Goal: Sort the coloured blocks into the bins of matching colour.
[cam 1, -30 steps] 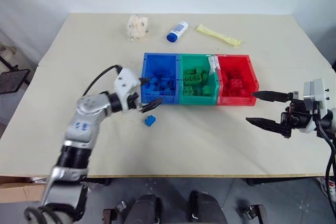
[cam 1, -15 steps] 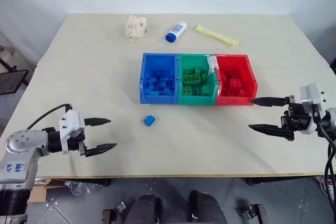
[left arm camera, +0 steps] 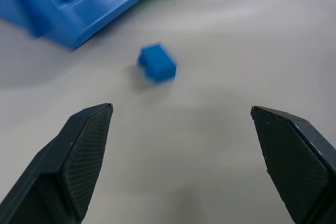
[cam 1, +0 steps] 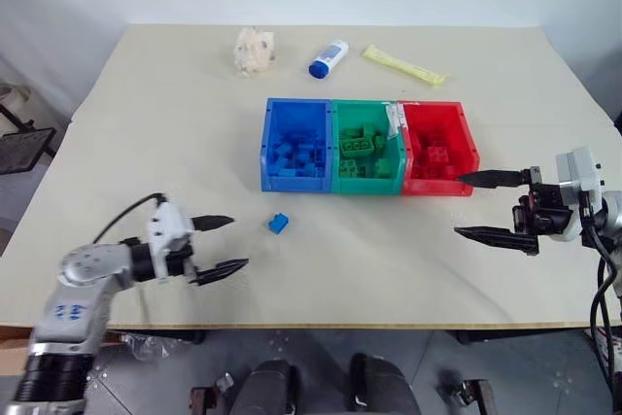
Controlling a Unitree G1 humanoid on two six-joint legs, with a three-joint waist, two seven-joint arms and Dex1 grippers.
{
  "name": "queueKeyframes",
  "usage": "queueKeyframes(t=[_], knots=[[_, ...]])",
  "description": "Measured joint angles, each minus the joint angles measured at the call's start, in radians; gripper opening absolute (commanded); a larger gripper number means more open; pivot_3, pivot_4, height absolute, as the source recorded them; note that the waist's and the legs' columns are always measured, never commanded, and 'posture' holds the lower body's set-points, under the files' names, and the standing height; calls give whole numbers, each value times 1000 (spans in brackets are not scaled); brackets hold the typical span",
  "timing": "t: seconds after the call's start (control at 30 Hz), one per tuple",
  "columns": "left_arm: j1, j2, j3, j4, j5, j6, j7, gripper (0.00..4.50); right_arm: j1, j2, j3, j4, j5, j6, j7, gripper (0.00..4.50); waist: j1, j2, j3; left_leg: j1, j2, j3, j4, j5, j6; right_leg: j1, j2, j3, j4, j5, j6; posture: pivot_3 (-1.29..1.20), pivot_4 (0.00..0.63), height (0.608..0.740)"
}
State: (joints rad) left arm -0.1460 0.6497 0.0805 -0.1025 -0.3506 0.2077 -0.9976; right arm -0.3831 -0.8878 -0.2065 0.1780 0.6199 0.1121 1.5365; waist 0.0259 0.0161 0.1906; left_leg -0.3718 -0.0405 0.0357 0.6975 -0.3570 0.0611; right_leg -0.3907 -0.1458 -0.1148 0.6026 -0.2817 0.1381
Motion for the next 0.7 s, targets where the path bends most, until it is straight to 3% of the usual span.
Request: queueKeyframes(t=[0.3, 0.4, 0.63, 0.7], knots=[[-187, -145, -150, 232, 158, -109, 100, 4479, 51, 24, -15, -77, 10, 8, -31, 4500, 4, 0, 0, 0, -1, 1, 1, 0, 0, 0, 3, -5, 1, 0, 1, 0, 150, 740], [-246, -167, -170, 302, 181, -148, 104, 3903, 69, 24, -28, -96, 10, 15, -48, 4500, 6, 0, 0, 1, -1, 1, 1, 0, 1, 0, 3, -6, 2, 0, 1, 0, 150, 740], [-293, -189, -201, 370, 195, -204, 95, 1623, 122, 23, -72, -139, 10, 23, -77, 4500, 10, 0, -1, 2, -1, 1, 2, 1, 1, 1, 2, -6, 2, 0, 1, 0, 150, 740], [-302, -189, -204, 378, 195, -207, 92, 1209, 132, 23, -86, -143, 13, 24, -84, 4500, 10, 0, -1, 2, -1, 1, 2, 1, 1, 1, 2, -6, 2, 0, 1, 0, 150, 740]])
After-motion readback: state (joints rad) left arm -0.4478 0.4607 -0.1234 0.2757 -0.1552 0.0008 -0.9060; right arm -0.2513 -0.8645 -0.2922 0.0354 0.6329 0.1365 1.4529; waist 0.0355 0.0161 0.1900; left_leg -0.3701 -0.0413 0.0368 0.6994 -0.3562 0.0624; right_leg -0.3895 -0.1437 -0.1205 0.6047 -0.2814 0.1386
